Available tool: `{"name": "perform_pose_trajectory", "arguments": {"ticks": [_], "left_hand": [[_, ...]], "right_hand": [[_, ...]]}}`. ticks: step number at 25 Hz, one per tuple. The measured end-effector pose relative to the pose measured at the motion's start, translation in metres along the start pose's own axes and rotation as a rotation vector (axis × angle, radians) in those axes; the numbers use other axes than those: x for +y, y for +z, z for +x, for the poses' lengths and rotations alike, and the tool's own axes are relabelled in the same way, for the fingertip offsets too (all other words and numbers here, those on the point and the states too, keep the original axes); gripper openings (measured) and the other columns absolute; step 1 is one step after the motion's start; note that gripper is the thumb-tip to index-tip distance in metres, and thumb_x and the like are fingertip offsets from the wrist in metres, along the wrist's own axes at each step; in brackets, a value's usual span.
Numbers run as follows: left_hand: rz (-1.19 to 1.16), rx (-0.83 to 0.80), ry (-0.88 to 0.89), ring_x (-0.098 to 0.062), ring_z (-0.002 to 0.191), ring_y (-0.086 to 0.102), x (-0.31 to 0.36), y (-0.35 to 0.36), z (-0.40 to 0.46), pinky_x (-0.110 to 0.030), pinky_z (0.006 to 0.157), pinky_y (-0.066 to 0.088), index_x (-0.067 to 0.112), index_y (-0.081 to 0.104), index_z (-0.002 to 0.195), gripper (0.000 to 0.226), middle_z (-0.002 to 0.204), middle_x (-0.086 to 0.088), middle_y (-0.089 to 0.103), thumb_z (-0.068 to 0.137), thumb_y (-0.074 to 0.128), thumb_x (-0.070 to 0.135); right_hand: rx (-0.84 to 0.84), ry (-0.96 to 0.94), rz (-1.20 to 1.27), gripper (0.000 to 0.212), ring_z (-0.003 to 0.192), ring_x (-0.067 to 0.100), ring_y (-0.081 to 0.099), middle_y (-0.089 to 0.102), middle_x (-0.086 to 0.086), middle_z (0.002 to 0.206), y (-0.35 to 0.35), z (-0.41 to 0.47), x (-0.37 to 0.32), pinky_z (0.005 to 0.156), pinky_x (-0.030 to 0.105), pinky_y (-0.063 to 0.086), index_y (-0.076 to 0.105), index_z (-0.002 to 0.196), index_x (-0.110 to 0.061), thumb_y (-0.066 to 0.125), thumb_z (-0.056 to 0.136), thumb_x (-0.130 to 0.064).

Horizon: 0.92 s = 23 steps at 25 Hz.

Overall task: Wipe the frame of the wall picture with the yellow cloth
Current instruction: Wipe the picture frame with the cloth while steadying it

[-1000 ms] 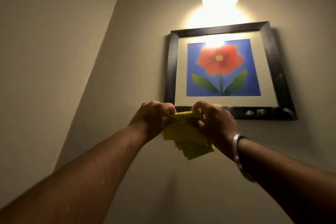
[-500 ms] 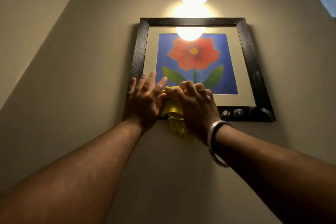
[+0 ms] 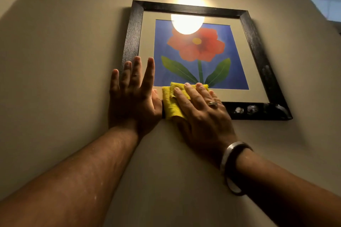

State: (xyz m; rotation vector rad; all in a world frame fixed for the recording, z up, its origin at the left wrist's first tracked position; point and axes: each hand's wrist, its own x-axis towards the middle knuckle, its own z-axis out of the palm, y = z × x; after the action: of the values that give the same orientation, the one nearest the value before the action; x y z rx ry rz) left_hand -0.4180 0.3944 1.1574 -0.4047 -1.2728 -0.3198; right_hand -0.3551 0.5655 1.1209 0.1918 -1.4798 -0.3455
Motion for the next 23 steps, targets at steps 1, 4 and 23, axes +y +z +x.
{"name": "perform_pose_trajectory", "arguments": {"ticks": [1, 4, 23], "left_hand": [[-0.008, -0.005, 0.009, -0.037, 0.150, 0.020, 0.001, 0.000, 0.001, -0.053, 0.123, 0.008, 0.024, 0.012, 0.156, 0.076, 0.163, -0.017, 0.020, 0.086, 0.035, 0.040], [0.009, -0.076, 0.080, -0.035, 0.151, 0.014, 0.000, -0.001, 0.000, -0.053, 0.123, 0.003, 0.029, 0.005, 0.156, 0.081, 0.164, -0.016, 0.015, 0.084, 0.032, 0.057], [0.147, -0.188, 0.168, -0.033, 0.152, 0.012, 0.003, -0.006, -0.003, -0.059, 0.122, 0.003, 0.033, 0.003, 0.155, 0.082, 0.165, -0.014, 0.013, 0.082, 0.025, 0.062]], "right_hand": [[-0.013, -0.012, -0.063, 0.056, 0.140, 0.033, 0.034, 0.041, 0.011, 0.150, -0.003, -0.007, 0.029, 0.118, 0.047, 0.023, 0.035, 0.144, -0.022, 0.031, 0.094, -0.048], [-0.223, 0.134, -0.225, 0.062, 0.147, 0.027, 0.017, 0.021, 0.006, 0.159, -0.028, -0.037, 0.136, 0.120, 0.049, 0.016, 0.019, 0.149, -0.025, 0.032, 0.093, -0.048], [0.144, 0.370, 0.091, 0.052, 0.138, 0.042, 0.034, 0.045, 0.012, 0.147, -0.020, -0.056, 0.076, 0.115, 0.054, 0.026, 0.048, 0.137, -0.021, 0.046, 0.086, -0.034]]}}
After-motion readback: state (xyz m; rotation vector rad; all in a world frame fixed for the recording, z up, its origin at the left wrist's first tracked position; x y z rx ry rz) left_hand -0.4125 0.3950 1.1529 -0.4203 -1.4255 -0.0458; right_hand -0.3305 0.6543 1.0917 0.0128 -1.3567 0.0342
